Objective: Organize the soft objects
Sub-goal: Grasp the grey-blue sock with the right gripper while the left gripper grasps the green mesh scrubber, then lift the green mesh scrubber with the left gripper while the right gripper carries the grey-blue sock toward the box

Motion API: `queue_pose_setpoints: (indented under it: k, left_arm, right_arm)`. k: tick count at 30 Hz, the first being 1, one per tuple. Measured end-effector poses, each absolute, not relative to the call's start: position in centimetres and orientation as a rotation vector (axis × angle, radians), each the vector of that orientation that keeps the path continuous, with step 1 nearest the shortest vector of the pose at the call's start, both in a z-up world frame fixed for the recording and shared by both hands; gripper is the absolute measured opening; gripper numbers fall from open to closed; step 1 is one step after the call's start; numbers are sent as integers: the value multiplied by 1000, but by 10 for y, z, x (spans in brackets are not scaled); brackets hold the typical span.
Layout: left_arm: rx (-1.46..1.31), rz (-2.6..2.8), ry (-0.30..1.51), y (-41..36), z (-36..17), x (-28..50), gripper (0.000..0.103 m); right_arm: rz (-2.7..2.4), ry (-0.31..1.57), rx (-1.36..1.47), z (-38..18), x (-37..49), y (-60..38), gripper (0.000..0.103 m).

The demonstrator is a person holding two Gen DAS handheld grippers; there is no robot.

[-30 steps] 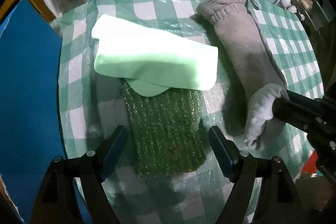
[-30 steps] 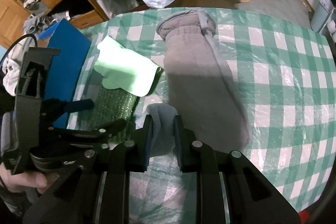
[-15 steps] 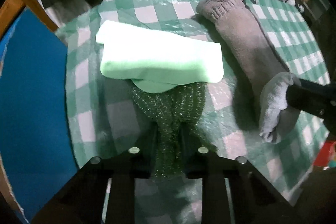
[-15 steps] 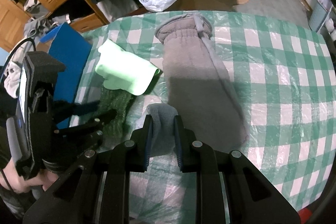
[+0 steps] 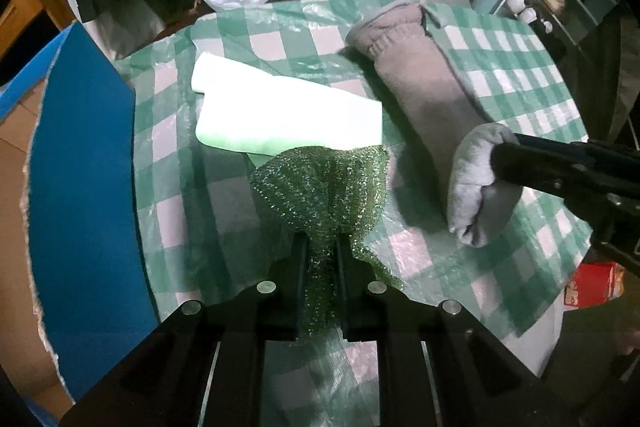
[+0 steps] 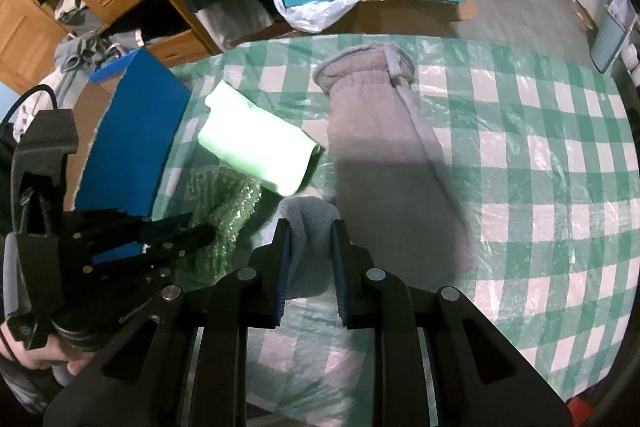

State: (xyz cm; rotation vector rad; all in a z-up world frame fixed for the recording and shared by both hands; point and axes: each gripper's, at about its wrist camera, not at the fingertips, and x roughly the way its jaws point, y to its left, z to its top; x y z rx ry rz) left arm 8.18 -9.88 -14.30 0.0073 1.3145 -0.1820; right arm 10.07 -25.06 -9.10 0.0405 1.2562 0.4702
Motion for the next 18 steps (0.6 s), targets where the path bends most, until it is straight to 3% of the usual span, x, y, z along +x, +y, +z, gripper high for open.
queue_pose_setpoints:
  k: [18]
  left_arm:
    - [-50, -200, 1246, -82, -102, 67, 13]
  right_arm:
    - [489, 1200, 10, -61, 85, -243, 19]
